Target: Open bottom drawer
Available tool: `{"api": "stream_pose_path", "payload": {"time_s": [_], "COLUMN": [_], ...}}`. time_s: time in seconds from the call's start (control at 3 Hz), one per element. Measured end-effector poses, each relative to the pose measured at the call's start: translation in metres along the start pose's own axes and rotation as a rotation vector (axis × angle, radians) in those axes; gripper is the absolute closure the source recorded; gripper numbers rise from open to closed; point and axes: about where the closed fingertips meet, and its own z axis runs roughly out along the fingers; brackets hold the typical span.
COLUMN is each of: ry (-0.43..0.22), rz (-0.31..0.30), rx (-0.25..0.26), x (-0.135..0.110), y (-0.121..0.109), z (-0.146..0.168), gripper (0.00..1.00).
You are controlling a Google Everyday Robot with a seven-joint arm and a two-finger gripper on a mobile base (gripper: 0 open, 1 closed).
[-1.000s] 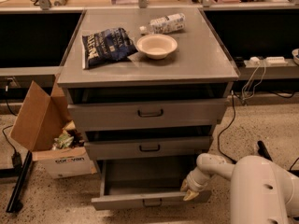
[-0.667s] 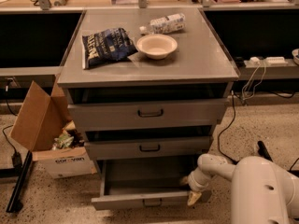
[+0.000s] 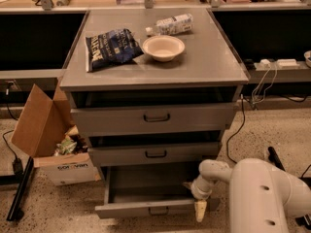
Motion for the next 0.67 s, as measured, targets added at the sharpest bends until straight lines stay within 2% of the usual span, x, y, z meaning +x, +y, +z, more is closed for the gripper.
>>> {"api": "stream_pose_path", "payload": {"time_s": [0.33,0.67], "ry": [-0.005,-0.005], "rz": [0.062,0.062], "rx": [-0.057,-0.057], "x": [-0.0221,-0.0221], "y": [0.0087,0.0087], "z": [0.0371,0.0371], "gripper": [0.00,0.00]}}
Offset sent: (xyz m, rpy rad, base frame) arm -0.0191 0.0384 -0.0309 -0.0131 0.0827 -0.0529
